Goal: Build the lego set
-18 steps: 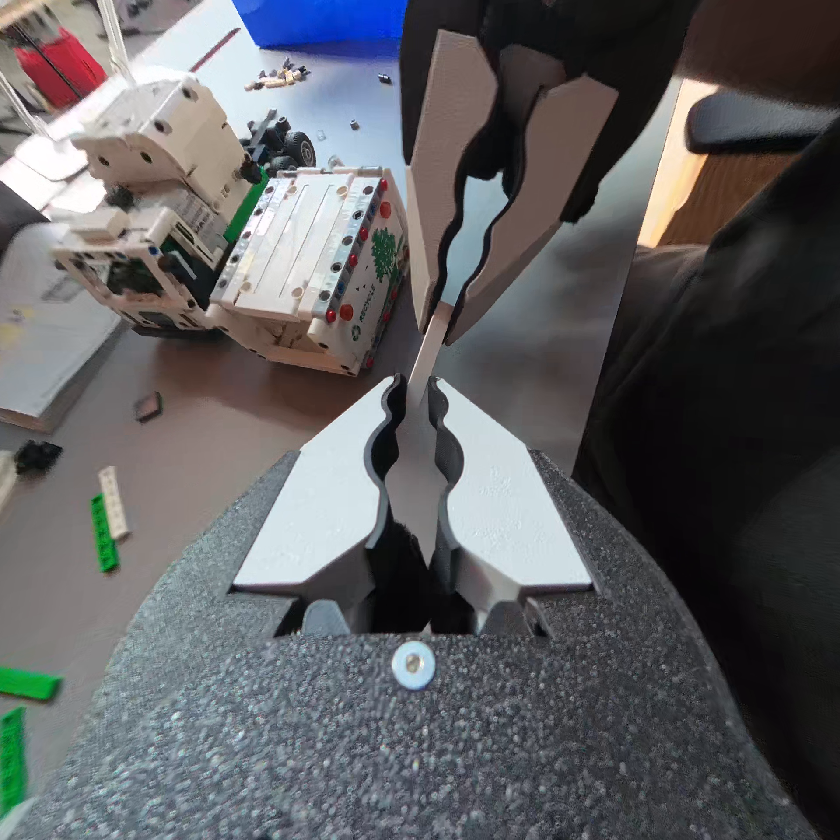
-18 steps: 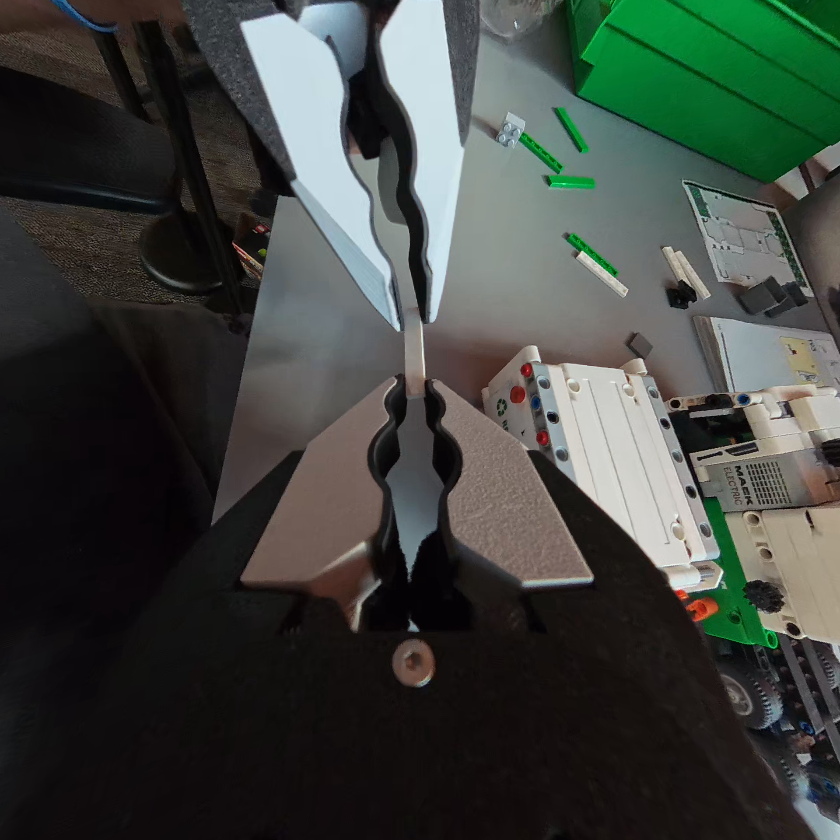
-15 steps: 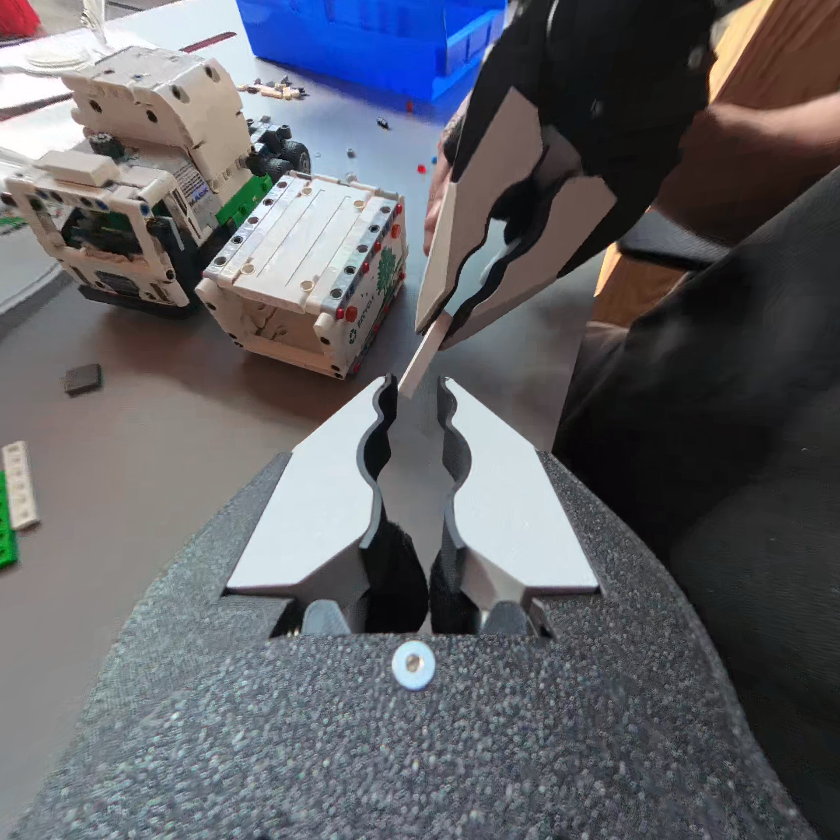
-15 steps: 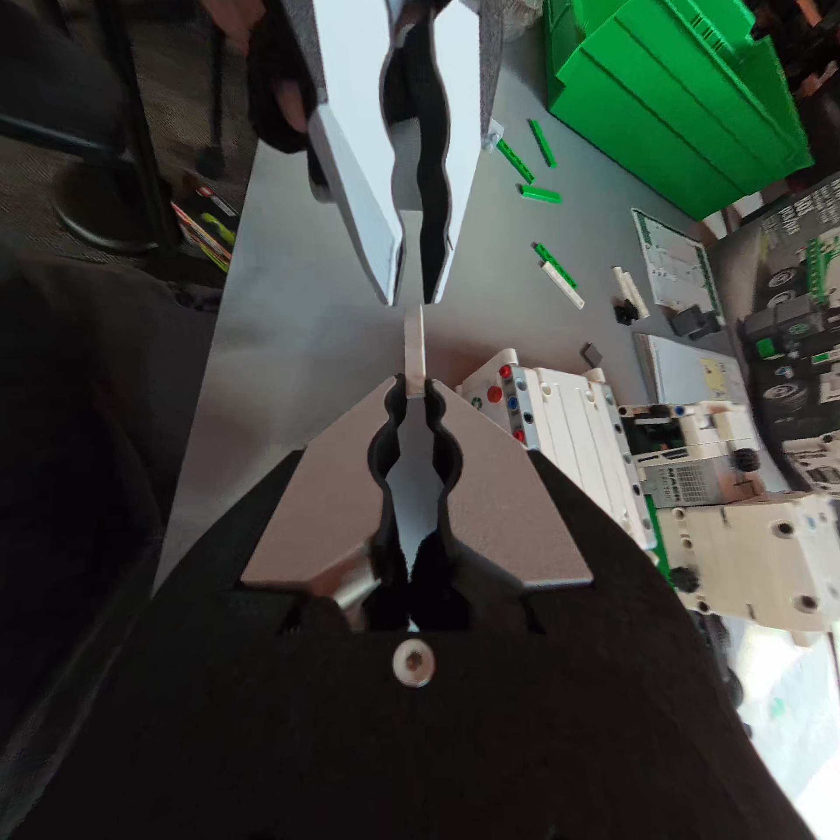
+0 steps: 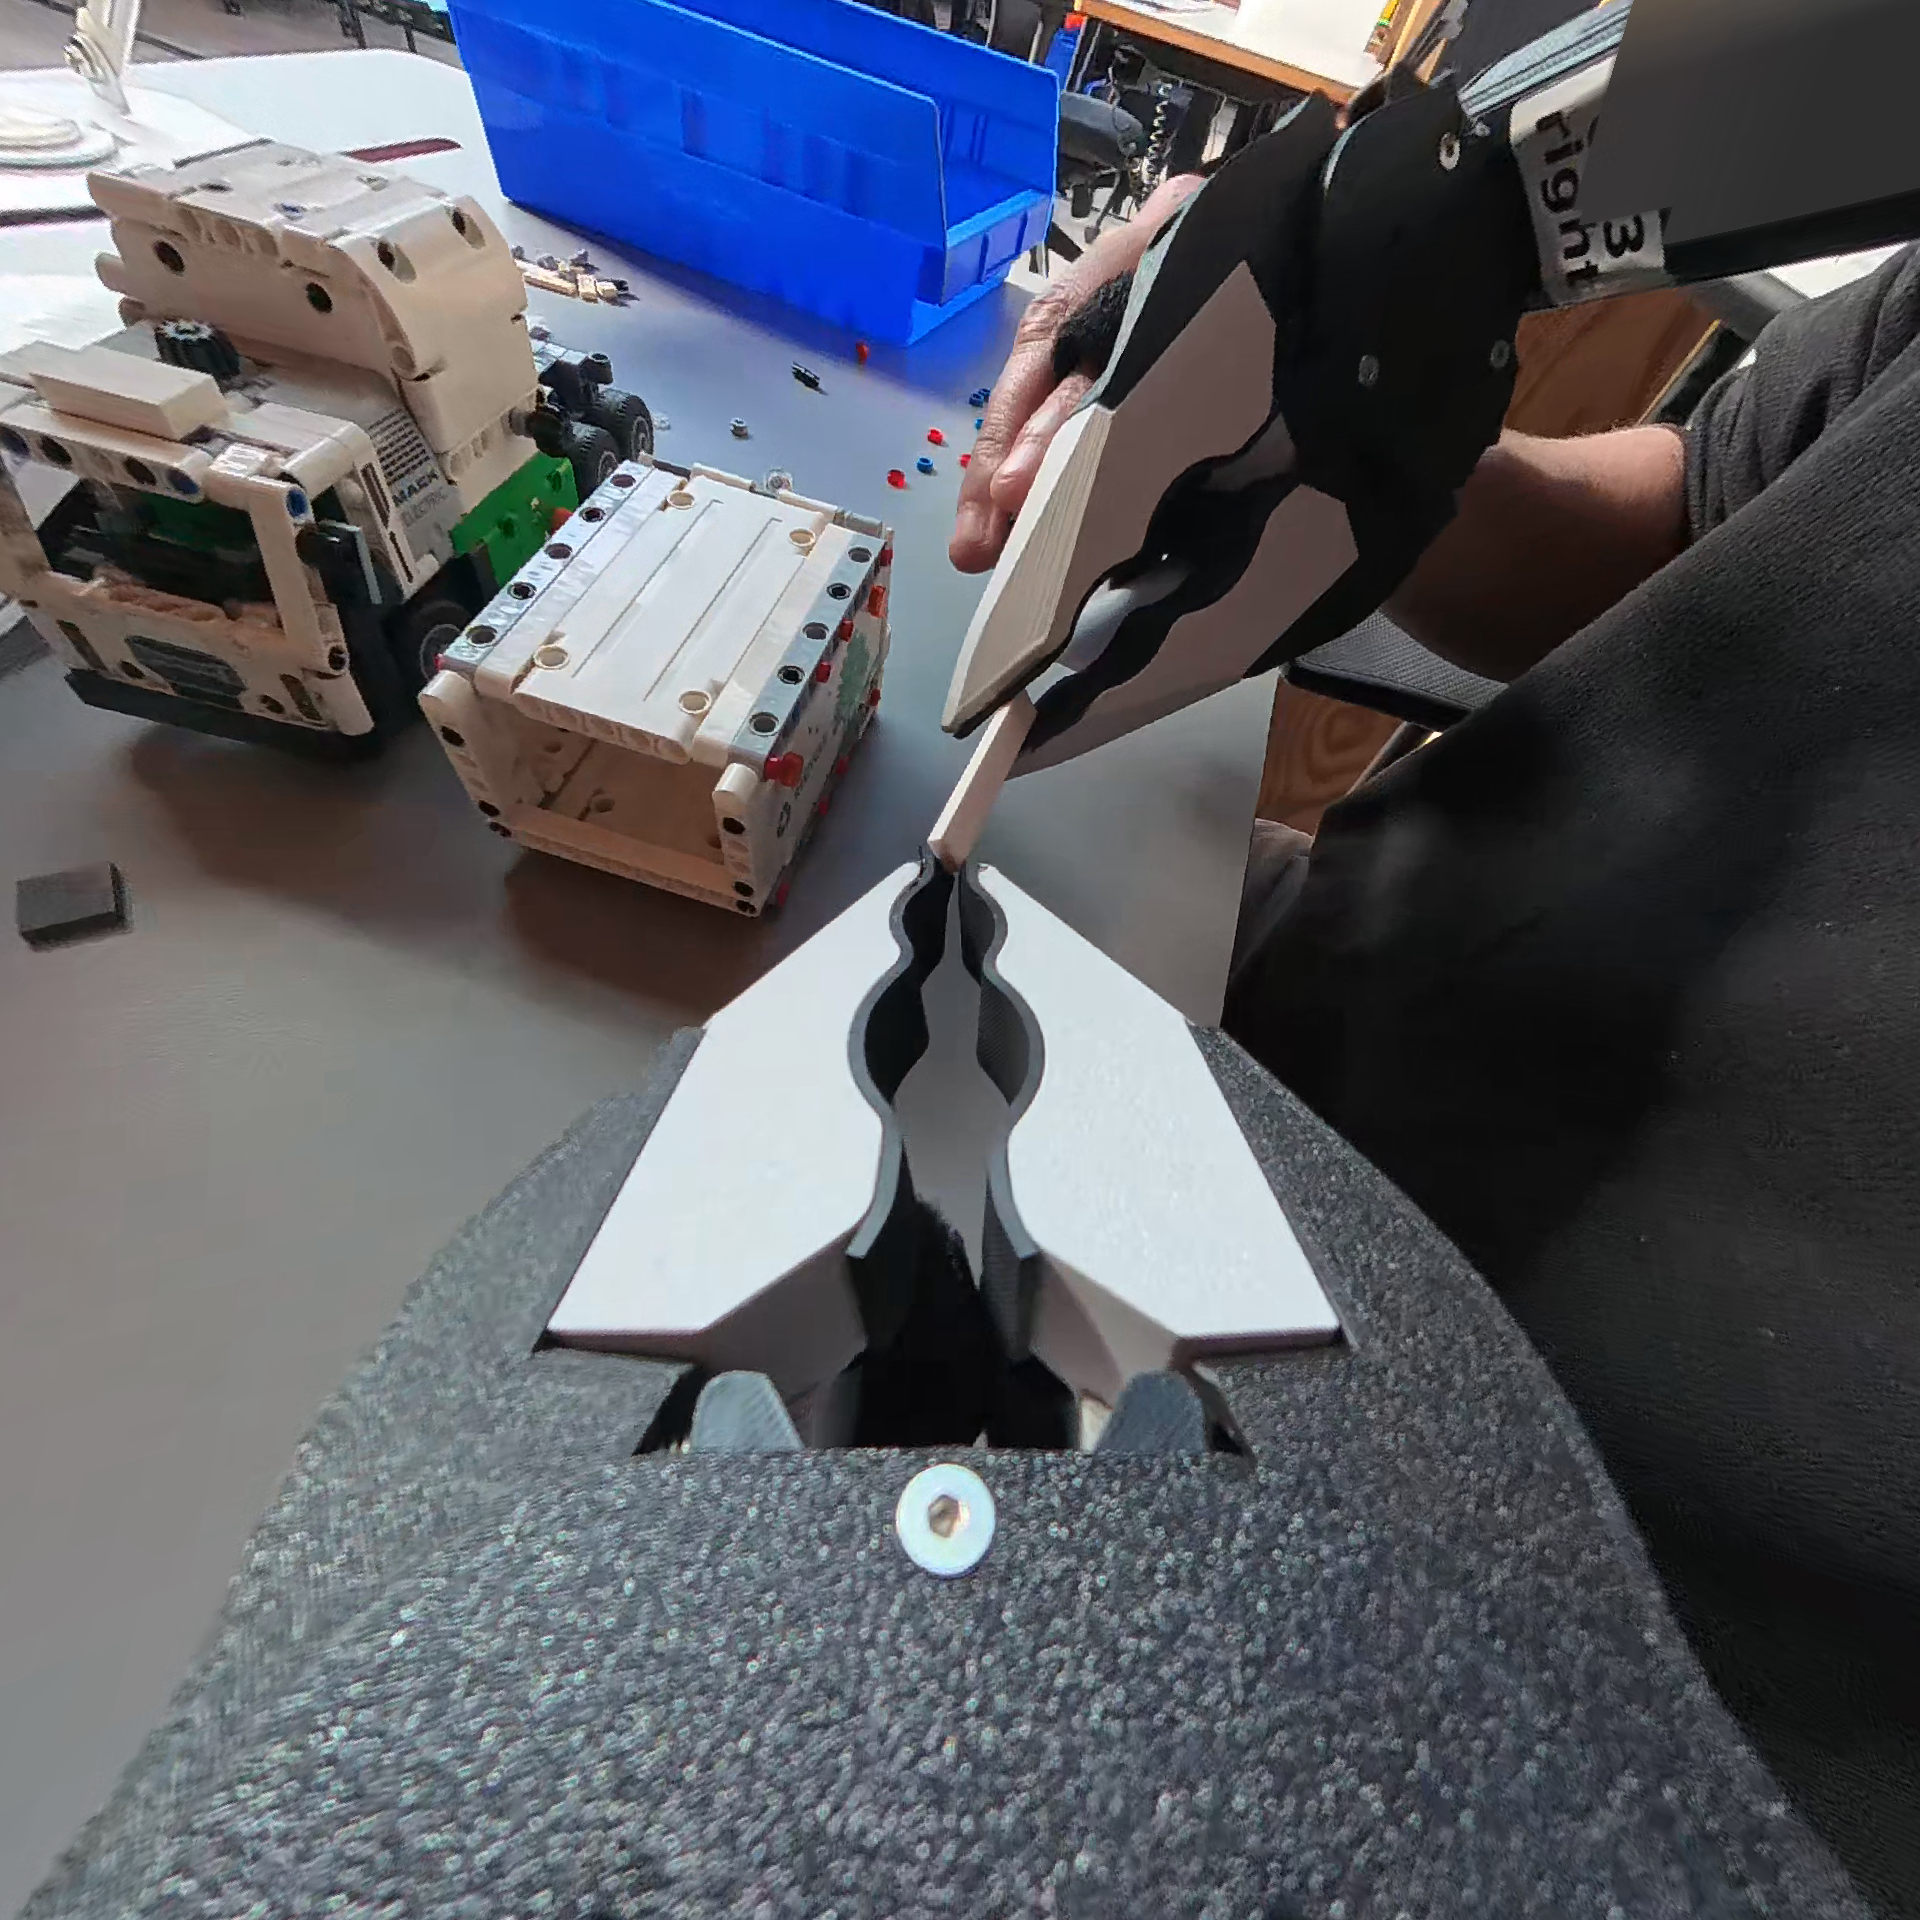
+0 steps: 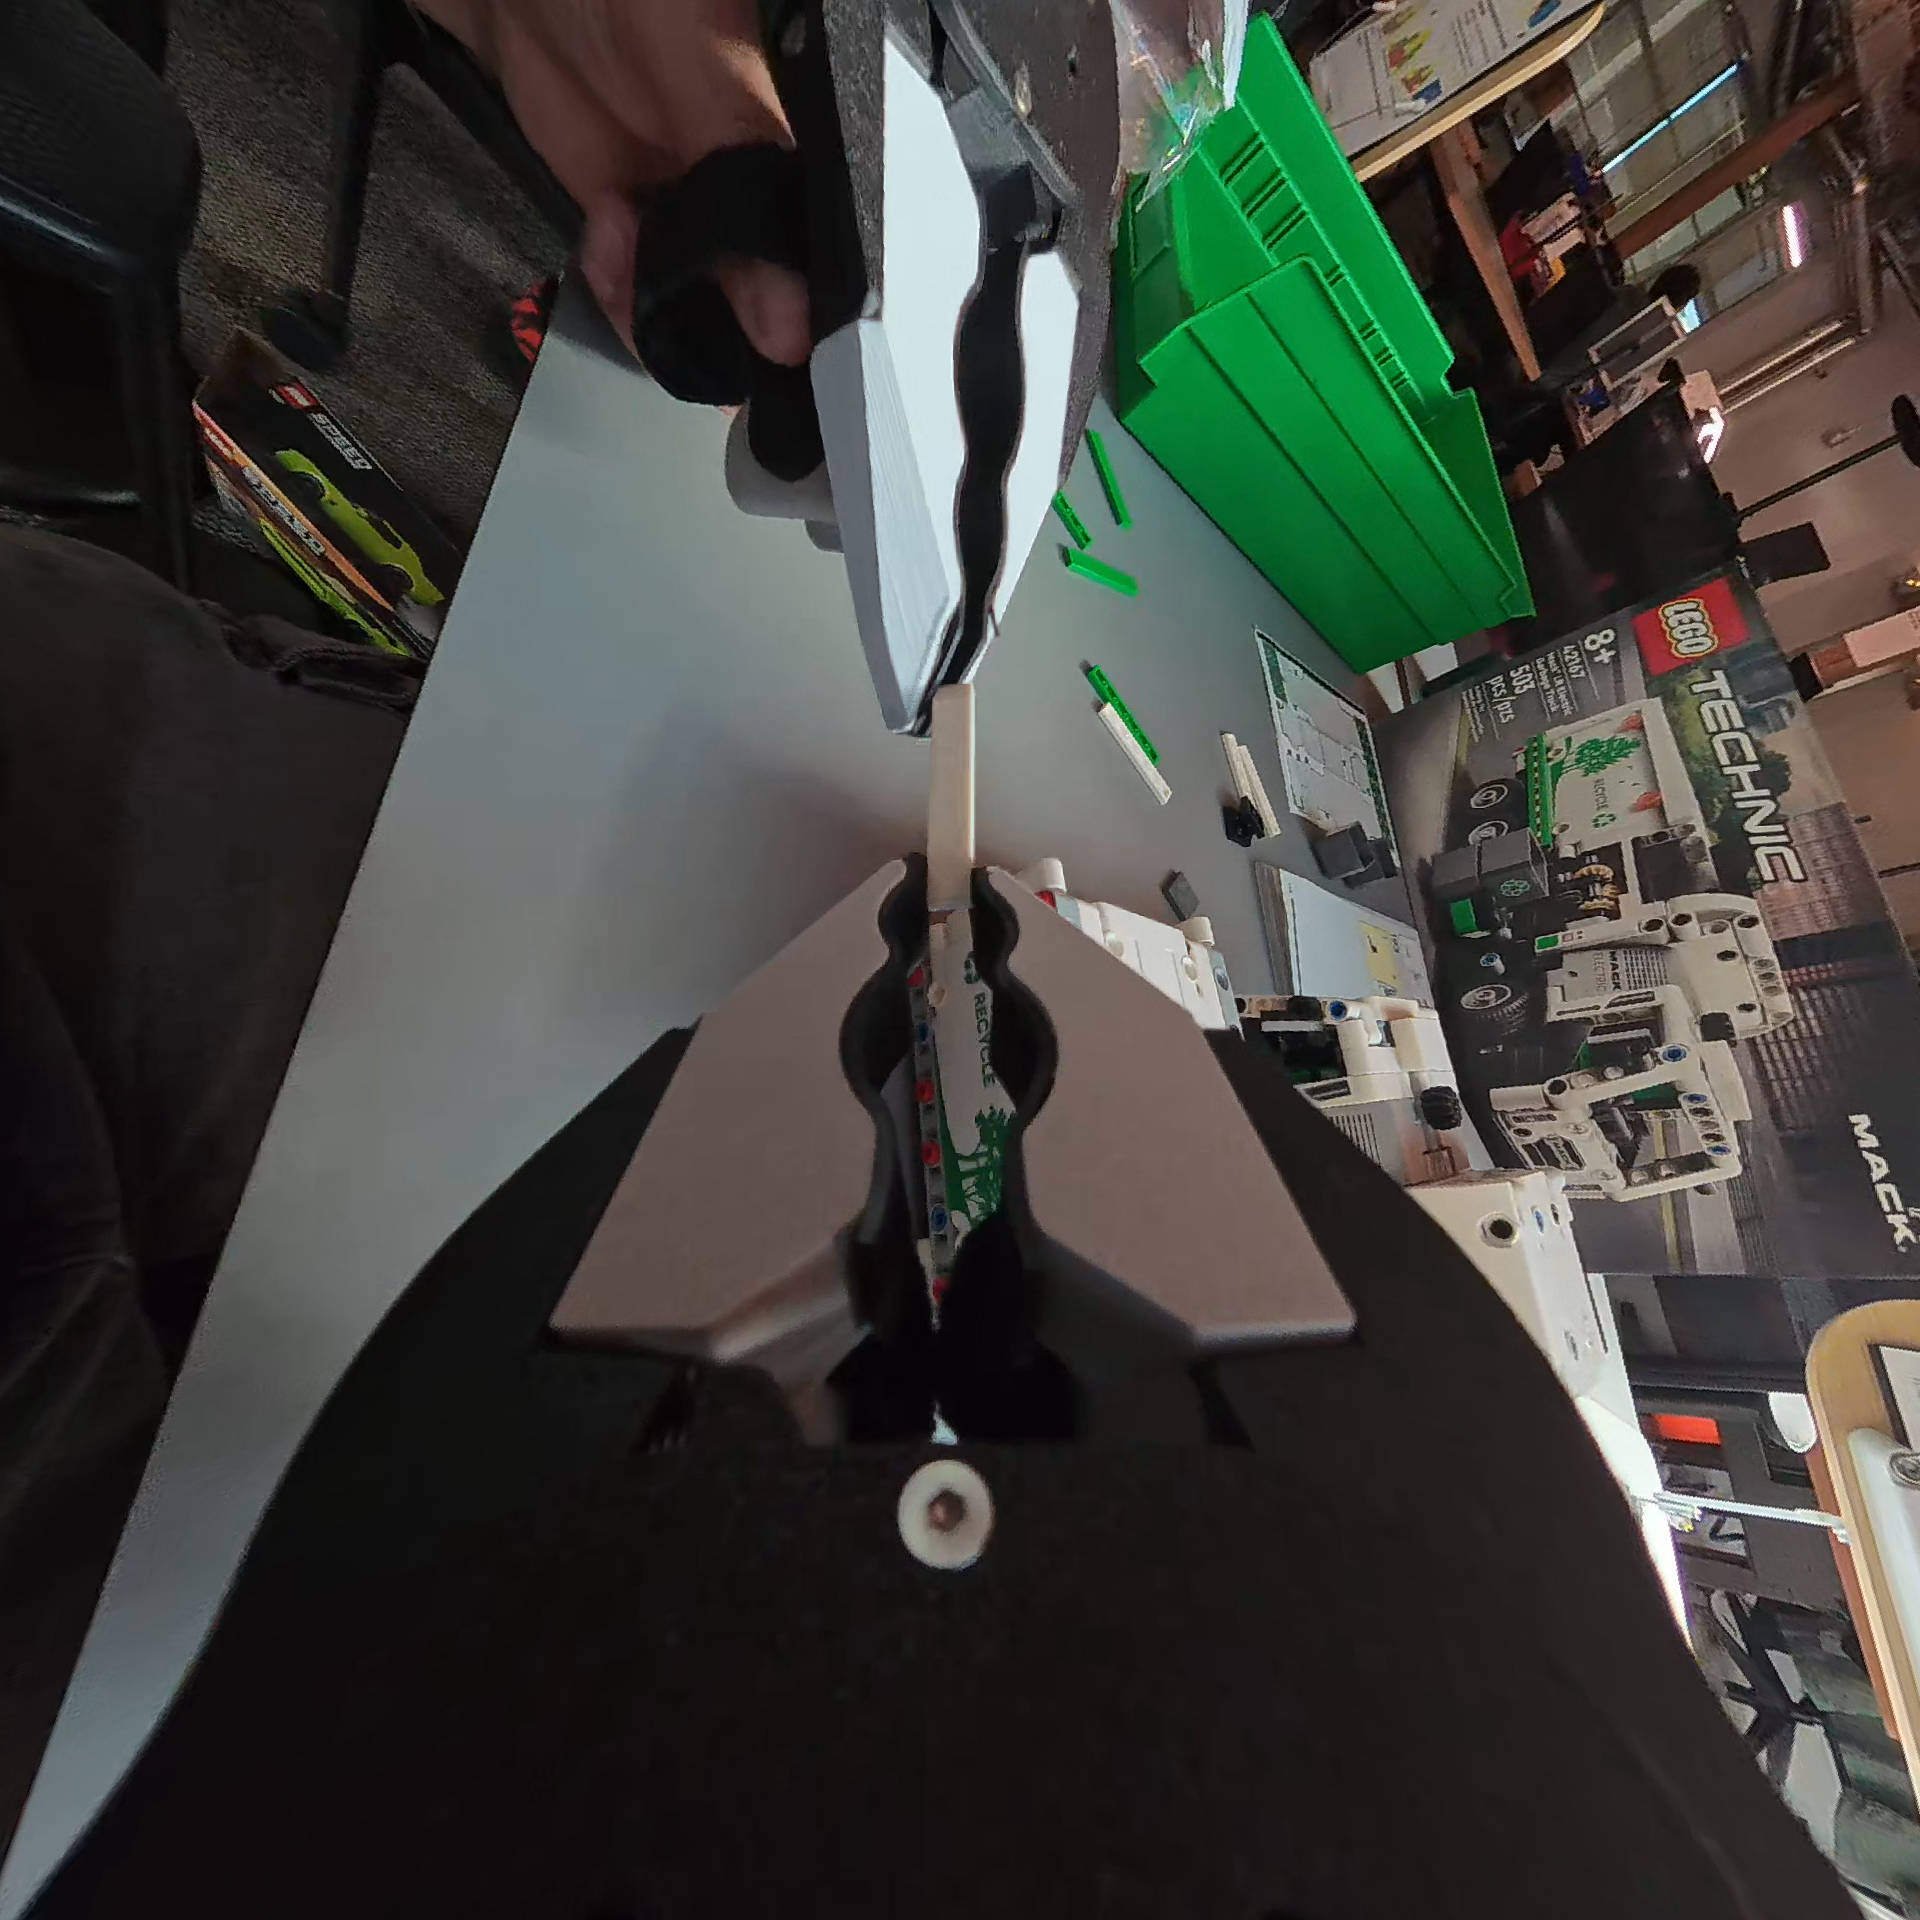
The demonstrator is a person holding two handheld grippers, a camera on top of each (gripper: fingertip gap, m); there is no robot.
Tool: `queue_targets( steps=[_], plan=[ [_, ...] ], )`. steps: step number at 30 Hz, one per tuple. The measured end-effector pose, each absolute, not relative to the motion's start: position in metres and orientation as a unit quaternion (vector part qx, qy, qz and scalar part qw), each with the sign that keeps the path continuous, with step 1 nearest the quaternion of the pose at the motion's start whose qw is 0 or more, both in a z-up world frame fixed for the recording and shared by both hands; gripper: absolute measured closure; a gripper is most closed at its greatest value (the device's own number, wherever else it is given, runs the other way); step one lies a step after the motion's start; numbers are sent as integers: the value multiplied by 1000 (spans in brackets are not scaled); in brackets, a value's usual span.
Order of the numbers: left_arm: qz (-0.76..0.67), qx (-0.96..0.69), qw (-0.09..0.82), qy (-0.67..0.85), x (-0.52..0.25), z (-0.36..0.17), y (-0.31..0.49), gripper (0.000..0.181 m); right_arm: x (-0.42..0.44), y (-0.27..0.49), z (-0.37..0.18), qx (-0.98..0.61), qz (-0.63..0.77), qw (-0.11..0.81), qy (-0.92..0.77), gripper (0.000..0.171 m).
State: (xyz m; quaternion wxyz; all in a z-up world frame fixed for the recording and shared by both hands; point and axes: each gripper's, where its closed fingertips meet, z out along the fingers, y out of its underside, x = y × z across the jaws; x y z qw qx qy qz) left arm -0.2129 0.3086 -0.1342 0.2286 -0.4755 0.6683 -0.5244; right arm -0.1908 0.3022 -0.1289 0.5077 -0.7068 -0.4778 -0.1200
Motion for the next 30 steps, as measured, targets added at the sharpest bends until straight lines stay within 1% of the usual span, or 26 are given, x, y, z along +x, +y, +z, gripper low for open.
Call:
queue_targets(
  steps=[2,4,6,11,13,14,17,19,21,23,25,26,30],
  plan=[
    [-526,-472,226,671,-213,-134,307,180,-190,301,-129,-707,-115,507,-479,165],
    [-528,-475,230,666,-211,-133,309,172,-189,301,-129,-708,-117,505,-481,165],
    [-533,-472,226,665,-212,-131,308,177,-190,301,-130,-707,-118,503,-483,165],
    [-528,-466,231,671,-211,-132,309,178,-188,301,-132,-713,-117,500,-478,165],
    [-526,-453,243,677,-211,-129,308,179,-185,301,-138,-742,-90,486,-453,164],
    [-519,-449,252,682,-210,-129,309,180,-186,300,-139,-757,-64,478,-441,160],
    [-489,-437,288,698,-205,-130,319,180,-183,299,-127,-791,5,464,-400,129],
    [-479,-422,311,704,-201,-129,324,180,-173,307,-114,-805,18,464,-370,123],
    [-475,-409,315,712,-198,-131,326,180,-162,317,-106,-819,23,457,-346,107],
    [-464,-409,310,722,-193,-137,328,180,-153,328,-112,-838,20,426,-340,94],
    [-455,-415,299,729,-188,-144,330,180,-149,335,-127,-855,18,383,-350,74],
    [-450,-417,292,734,-187,-147,330,180,-147,339,-134,-862,13,362,-355,68],
    [-451,-416,283,738,-184,-148,331,180,-148,354,-147,-865,13,337,-371,67]
  ],
)
